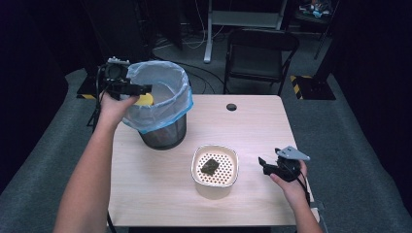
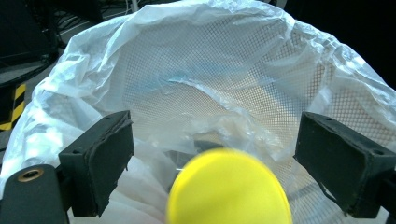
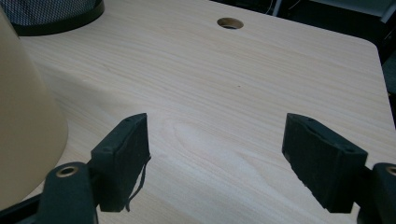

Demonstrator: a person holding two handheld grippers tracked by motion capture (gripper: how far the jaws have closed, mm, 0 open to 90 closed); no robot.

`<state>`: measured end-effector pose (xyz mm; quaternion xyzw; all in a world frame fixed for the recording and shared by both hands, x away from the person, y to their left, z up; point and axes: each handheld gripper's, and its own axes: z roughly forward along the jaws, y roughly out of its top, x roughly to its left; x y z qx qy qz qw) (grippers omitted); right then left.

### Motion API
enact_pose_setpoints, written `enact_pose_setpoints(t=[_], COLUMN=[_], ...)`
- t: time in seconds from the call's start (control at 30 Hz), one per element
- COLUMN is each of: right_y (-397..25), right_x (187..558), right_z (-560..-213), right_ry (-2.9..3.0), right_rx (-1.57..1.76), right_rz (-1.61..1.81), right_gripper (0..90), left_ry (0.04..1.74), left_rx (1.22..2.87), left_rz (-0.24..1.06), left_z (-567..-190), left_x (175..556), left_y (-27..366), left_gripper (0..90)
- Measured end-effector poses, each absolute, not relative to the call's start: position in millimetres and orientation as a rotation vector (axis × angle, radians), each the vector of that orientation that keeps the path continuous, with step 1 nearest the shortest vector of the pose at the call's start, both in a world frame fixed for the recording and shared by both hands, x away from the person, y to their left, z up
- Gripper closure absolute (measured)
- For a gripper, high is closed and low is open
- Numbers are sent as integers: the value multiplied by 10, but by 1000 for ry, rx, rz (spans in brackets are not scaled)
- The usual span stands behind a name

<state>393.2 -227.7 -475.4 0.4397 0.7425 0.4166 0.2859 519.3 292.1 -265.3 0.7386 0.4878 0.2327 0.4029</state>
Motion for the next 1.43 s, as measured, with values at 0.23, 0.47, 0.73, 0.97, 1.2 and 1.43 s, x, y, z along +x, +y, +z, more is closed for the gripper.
enact_pose_setpoints(t=[0.23,0.47,0.73,0.97,1.2,1.43], right_y=[-2285,-2283,-2264,-2267,-2280,-2306], right_x=[3927,3932,3931,3928,3930,3941], right_z=[-4758,-4765,-4774,-4781,-4793,-4818], right_ry=[1990,1991,2006,2007,2008,2020], right_rx=[1183,1188,1182,1184,1192,1202], right_rz=[1106,1099,1086,1078,1070,1057], right_gripper=[226,225,225,226,226,226], left_ry=[1129,975,871,847,899,1058], left_rx=[1873,1931,1998,1972,1949,1870], left_rz=[562,503,439,395,409,355], left_z=[-2579,-2610,-2847,-3226,-3804,-4514], left_x=[4896,4442,4075,3907,3830,3818], left_y=[2974,2955,2894,2948,3101,3341], left_gripper=[159,216,348,354,310,195])
